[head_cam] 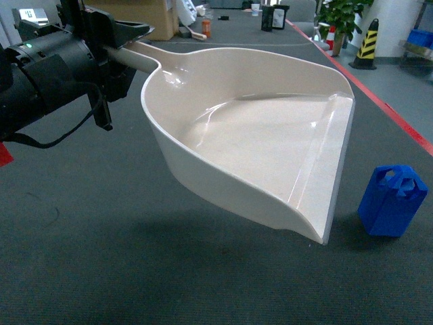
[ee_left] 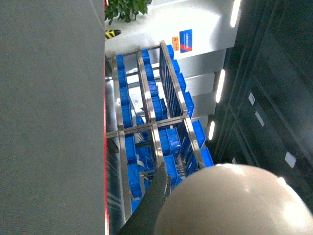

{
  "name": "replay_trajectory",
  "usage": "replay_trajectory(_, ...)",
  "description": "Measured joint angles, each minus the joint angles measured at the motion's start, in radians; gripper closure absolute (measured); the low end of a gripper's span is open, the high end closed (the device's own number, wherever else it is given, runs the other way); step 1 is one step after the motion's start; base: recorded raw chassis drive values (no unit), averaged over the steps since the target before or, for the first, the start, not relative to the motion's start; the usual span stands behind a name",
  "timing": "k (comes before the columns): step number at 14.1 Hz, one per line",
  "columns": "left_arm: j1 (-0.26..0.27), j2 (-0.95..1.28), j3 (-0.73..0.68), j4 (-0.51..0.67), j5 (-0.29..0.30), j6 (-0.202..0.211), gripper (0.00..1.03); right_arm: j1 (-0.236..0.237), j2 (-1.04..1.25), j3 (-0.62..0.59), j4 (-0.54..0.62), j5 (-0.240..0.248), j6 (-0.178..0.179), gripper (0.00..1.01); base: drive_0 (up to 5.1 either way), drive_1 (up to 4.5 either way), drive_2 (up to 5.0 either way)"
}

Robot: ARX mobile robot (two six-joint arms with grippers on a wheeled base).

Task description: Place part in tray to right shelf

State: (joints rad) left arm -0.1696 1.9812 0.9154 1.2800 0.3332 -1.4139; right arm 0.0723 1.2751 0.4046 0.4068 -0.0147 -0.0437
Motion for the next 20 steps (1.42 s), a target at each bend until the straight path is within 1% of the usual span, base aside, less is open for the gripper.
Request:
replay_trajectory(2,0.0,0.0,0.0,0.0,0.0,0.0,0.91,0.048,0.218,0.14,-0.007,0.055,0.002,0.03,0.0,0.0,0.0)
replay_trajectory(4,0.0,0.0,0.0,0.0,0.0,0.0,0.91,0.07,0.331,0.25,-0.03,0.098,0.019,0.03,0.0,0.0,0.0)
replay_trajectory(5,0.0,0.0,0.0,0.0,0.001,0.0,0.91,0.072,0.37,0.293,-0.037,0.101,0.03,0.03,0.0,0.0,0.0)
replay_trajectory(6,0.0,0.0,0.0,0.0,0.0,0.0,0.91,0.079,0.416,0.336,-0.049,0.1,0.049,0.03,0.0,0.0,0.0)
replay_trajectory(8,0.0,0.0,0.0,0.001,0.0,0.0,0.91,0.078,0.507,0.383,-0.029,0.114,0.068,0.03,0.0,0.0,0.0)
replay_trajectory(9,0.0,0.0,0.0,0.0,0.0,0.0,0.91,0.077,0.558,0.401,-0.009,0.114,0.088,0.08,0.0,0.0,0.0)
replay_trajectory(12,0.0,0.0,0.0,0.0,0.0,0.0,0.91,0.073,0.607,0.402,0.003,0.124,0.105,0.41,0.0,0.0,0.0)
replay_trajectory(13,0.0,0.0,0.0,0.001,0.0,0.0,0.91,0.056,0.561,0.372,0.002,0.134,0.107,0.53,0.0,0.0,0.0)
replay_trajectory(15,0.001,0.0,0.0,0.0,0.0,0.0,0.91,0.018,0.399,0.291,-0.056,0.134,0.109,0.55,0.0,0.0,0.0)
replay_trajectory(16,0.0,0.0,0.0,0.001,0.0,0.0,0.91,0.004,0.276,0.27,-0.114,0.127,0.106,0.55,0.0,0.0,0.0)
replay_trajectory(17,0.0,0.0,0.0,0.001,0.0,0.0,0.91,0.0,0.164,0.274,-0.161,0.095,0.114,0.55,0.0,0.0,0.0)
replay_trajectory(18,0.0,0.0,0.0,0.0,0.001,0.0,0.91,0.016,0.061,0.299,-0.209,0.047,0.143,0.55,0.0,0.0,0.0)
replay_trajectory(19,0.0,0.0,0.0,0.0,0.0,0.0,0.91,0.065,-0.019,0.348,-0.233,-0.009,0.194,0.55,0.0,0.0,0.0)
replay_trajectory(20,0.0,0.0,0.0,0.001,0.0,0.0,0.91,0.121,-0.043,0.397,-0.222,-0.05,0.254,0.55,0.0,0.0,0.0)
